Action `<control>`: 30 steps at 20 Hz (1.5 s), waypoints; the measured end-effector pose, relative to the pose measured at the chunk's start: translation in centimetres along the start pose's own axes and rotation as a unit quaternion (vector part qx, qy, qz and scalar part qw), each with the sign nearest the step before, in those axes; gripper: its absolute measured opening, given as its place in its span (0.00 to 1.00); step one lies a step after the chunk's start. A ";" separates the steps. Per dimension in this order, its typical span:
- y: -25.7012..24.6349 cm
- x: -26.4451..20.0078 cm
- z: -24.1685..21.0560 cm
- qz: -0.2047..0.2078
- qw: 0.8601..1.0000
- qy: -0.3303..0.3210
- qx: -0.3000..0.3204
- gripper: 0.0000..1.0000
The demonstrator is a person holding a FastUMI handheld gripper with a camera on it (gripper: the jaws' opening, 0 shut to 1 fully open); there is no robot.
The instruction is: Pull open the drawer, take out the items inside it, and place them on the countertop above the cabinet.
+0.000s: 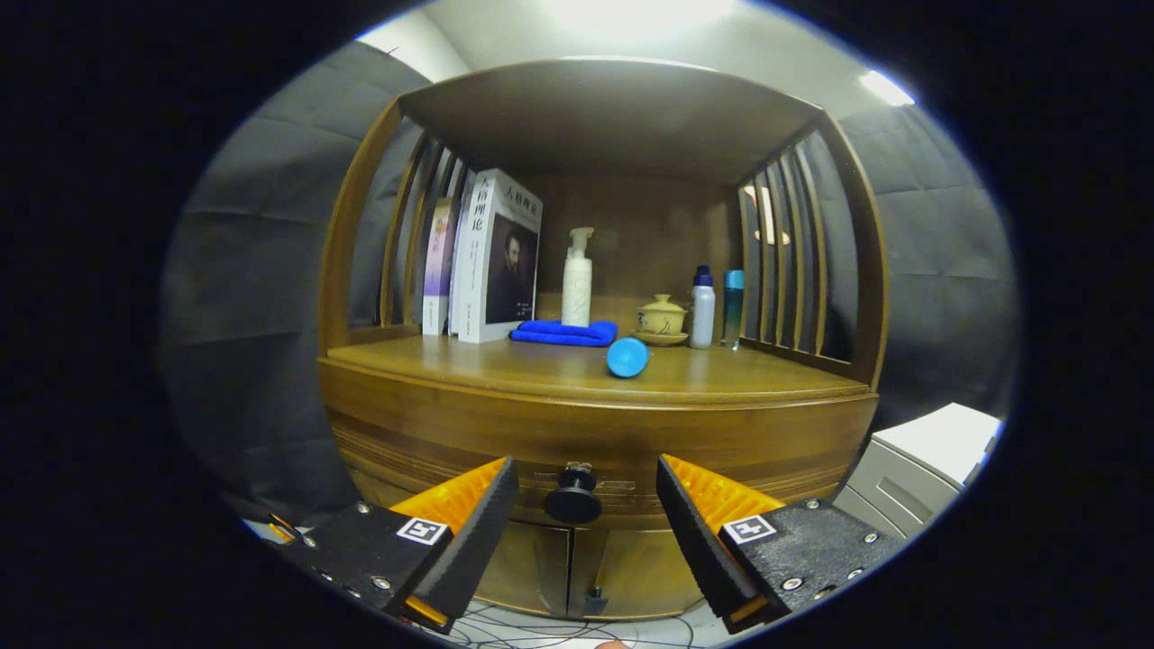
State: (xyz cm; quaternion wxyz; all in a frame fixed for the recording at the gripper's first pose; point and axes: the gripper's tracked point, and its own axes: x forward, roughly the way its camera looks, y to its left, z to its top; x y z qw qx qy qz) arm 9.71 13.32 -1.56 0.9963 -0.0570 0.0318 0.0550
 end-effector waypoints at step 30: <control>-9.2 -13.9 1.3 -0.032 0.998 -0.044 0.017 0.95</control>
